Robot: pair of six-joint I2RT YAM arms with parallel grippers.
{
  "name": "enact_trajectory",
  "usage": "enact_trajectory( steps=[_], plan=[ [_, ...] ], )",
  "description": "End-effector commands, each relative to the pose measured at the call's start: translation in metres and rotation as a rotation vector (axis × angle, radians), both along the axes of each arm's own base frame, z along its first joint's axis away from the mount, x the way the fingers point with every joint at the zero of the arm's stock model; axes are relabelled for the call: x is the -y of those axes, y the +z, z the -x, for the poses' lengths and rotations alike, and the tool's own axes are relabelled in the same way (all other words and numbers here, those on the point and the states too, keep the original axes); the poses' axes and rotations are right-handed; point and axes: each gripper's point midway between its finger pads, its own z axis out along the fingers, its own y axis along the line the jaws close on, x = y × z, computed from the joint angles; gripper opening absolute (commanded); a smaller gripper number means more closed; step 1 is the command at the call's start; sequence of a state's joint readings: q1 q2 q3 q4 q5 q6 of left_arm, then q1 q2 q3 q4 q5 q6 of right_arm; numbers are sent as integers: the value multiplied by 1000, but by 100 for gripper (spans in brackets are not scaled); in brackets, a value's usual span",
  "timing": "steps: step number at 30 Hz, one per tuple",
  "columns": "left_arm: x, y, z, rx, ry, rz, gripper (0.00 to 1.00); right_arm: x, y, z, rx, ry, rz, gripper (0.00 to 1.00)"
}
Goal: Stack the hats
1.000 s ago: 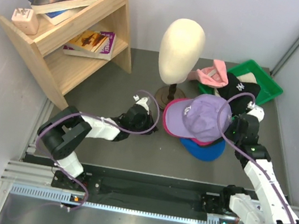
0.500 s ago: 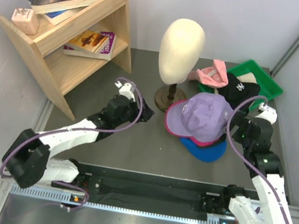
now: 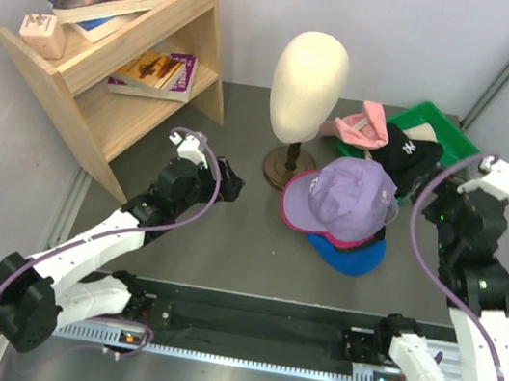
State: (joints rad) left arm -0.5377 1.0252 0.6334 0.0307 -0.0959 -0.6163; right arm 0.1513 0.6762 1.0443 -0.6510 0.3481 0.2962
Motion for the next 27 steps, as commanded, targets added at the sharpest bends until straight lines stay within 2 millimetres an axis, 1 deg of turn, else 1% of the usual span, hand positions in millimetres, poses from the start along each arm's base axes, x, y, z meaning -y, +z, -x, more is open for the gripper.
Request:
enact_trajectory(
  steps=[1,2,3,4,5,6,7,8,9,10,11,12,13,14,15,16,17,18,20,21,22,23,24,25,26,27],
  plan=[
    [-8,15,-5,49,15,-47,99,14,3,-59,0,-63,55,96],
    [-9,17,-5,56,19,-48,99,17,-2,-70,-15,-68,52,96],
    [-10,20,-7,65,26,-49,99,23,-18,-88,-62,-67,35,96],
    [-12,20,-6,64,31,-61,99,24,-14,-102,-34,-66,21,96],
    [-13,19,-6,57,33,-74,99,35,-31,-118,-74,-93,8,95],
    [-14,23,-7,63,35,-79,99,46,-37,-127,-79,-116,0,95],
    [-17,24,-8,65,44,-98,99,52,-36,-138,-61,-128,-4,94],
    [-18,24,-9,64,49,-110,99,57,-56,-151,-111,-141,-6,94],
    [-19,29,-11,75,54,-115,99,66,-64,-159,-129,-155,-11,94],
    [-22,29,-12,74,61,-132,99,71,-67,-168,-137,-160,-13,93],
    [-23,30,-13,77,66,-137,99,74,-89,-181,-189,-161,-17,93],
    [-23,33,-14,84,66,-139,99,80,-96,-187,-203,-170,-22,93],
    [-23,34,-14,91,65,-143,99,83,-100,-196,-204,-168,-29,92],
    [-24,36,-15,96,69,-145,99,84,-119,-206,-238,-161,-38,92],
    [-24,37,-16,98,71,-146,99,83,-126,-213,-246,-138,-55,90],
    [-24,37,-16,99,71,-151,99,81,-127,-220,-242,-126,-62,89],
    [-25,38,-17,102,77,-153,99,80,-140,-225,-263,-119,-71,88],
    [-26,40,-17,106,79,-154,99,78,-139,-231,-251,-104,-78,88],
    [-28,41,-18,112,88,-160,99,78,-143,-234,-248,-105,-89,83],
    [-28,41,-18,110,89,-162,99,79,-144,-235,-246,-111,-87,76],
    [-28,41,-18,110,91,-162,99,80,-144,-235,-248,-116,-87,72],
    [-29,40,-19,109,93,-165,99,81,-147,-235,-255,-118,-83,54],
    [-30,41,-19,111,94,-166,99,82,-147,-235,-258,-114,-71,41],
    [-29,40,-19,110,94,-163,99,84,-148,-234,-263,-112,-64,21],
    [-29,40,-18,110,94,-163,99,85,-144,-233,-257,-118,-55,0],
    [-29,41,-18,112,92,-163,99,86,-140,-232,-251,-116,-50,0]
  ],
)
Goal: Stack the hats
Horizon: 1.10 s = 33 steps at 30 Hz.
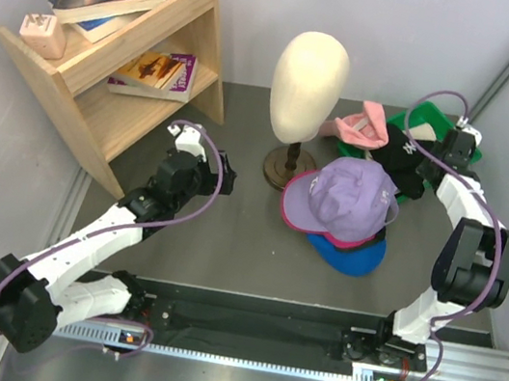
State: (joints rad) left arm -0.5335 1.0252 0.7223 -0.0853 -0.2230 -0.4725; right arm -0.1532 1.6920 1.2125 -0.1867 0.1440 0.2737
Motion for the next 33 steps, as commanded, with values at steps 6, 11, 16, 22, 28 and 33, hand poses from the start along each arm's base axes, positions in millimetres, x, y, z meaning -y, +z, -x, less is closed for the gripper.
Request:
enact_trajectory(
  steps=[6,11,16,22,28,33],
  plan=[
    [-3,36,-6,91,12,22,99,10,146,-9,299,22,108,0],
    [-2,41,-4,109,1,37,99,4,254,19,510,30,152,0],
    [1,45,-2,118,-12,64,99,2,312,36,596,37,187,0],
    [6,56,1,150,-52,80,99,-47,347,70,713,211,127,0],
    [17,84,10,234,-124,161,99,-135,377,121,828,483,27,0],
    [28,105,20,282,-178,272,97,-198,381,177,932,721,-131,0]
  ],
)
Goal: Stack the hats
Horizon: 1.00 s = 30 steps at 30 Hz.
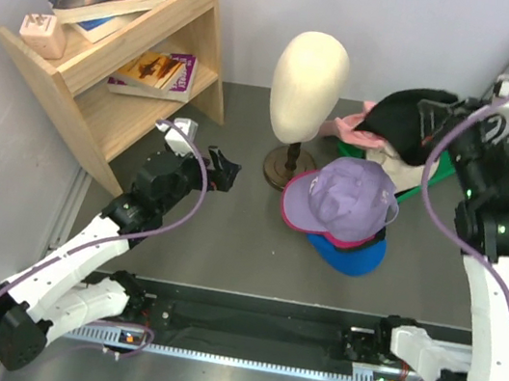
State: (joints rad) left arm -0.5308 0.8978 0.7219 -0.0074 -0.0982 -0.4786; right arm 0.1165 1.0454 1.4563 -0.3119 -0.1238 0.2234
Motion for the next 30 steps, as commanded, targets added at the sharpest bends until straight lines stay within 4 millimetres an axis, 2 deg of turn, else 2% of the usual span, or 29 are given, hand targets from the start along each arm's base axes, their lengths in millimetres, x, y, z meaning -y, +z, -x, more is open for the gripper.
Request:
enact_trajectory(
  steps=[1,2,5,8,9,14,19,22,24,25,26,29,30],
  plan=[
    [20,50,11,132,-117,159,97,-48,36,62,163,256,-89,0],
    [25,62,13,157,-140,209,97,-64,35,73,166,336,-92,0],
    [37,84,24,183,-219,323,97,-87,30,94,167,459,-106,0],
    [46,96,33,173,-278,426,97,-100,26,107,173,536,-99,0],
    [48,106,35,201,-296,462,97,-102,18,106,154,542,-97,0],
    [58,100,37,158,-346,523,97,-129,-21,109,80,668,-68,0],
    [68,94,38,122,-395,574,96,-152,-31,124,97,766,-30,0],
    [76,90,40,88,-440,614,96,-147,-40,122,94,730,25,0],
    [83,78,40,46,-464,619,96,-138,-46,120,93,679,78,0],
    [85,79,40,43,-477,636,96,-130,-51,114,76,622,93,0],
    [89,70,37,17,-481,638,96,-124,-62,113,50,593,130,0],
    [99,58,38,-29,-530,640,96,-98,-76,111,15,466,180,0],
    [104,57,39,-38,-549,640,96,-90,-74,115,26,435,178,0]
  ],
)
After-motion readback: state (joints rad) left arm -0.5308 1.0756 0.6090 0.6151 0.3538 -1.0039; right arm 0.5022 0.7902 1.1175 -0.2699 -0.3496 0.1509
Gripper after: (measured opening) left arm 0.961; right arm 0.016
